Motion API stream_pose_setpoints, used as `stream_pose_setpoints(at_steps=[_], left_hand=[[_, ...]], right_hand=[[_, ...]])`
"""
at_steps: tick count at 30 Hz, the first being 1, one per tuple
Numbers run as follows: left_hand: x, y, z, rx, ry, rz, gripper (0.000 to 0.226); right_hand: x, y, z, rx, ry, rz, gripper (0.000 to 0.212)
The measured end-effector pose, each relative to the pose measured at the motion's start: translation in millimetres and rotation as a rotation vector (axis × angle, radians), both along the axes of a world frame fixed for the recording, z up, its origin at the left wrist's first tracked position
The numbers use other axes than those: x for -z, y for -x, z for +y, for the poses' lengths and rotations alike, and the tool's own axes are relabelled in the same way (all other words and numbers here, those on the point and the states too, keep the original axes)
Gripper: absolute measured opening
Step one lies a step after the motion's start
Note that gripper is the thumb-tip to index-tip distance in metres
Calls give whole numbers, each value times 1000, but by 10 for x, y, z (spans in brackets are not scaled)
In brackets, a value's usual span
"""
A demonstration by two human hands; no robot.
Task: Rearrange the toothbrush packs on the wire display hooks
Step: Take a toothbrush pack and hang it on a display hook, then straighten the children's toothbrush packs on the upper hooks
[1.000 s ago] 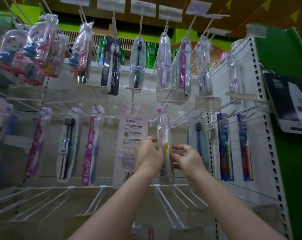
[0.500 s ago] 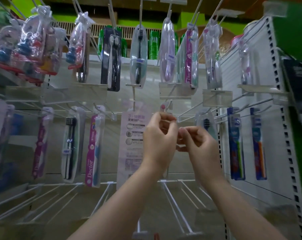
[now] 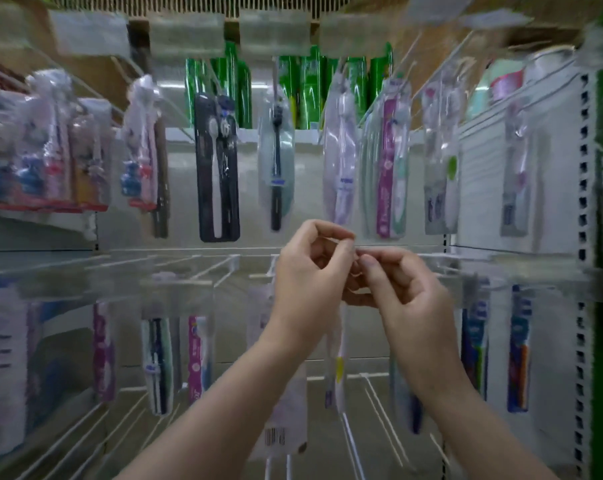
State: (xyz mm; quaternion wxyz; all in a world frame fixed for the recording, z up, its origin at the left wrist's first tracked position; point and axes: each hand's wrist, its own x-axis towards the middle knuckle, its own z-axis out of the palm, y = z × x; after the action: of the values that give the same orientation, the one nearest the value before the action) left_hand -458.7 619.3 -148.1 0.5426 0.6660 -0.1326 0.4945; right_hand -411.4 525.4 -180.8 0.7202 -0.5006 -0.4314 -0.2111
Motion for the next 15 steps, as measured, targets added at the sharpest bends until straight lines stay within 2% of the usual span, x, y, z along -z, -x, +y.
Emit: stream_pose_setpoints(at_steps=[10,15], left_hand=[[-814,202,-32,-7,233,245,5],[-1246,317,34,-65,282,330,3]], right_hand=[[-813,185,-12,-133,144,224,10],[-1324,256,41,-207,232,295,9]])
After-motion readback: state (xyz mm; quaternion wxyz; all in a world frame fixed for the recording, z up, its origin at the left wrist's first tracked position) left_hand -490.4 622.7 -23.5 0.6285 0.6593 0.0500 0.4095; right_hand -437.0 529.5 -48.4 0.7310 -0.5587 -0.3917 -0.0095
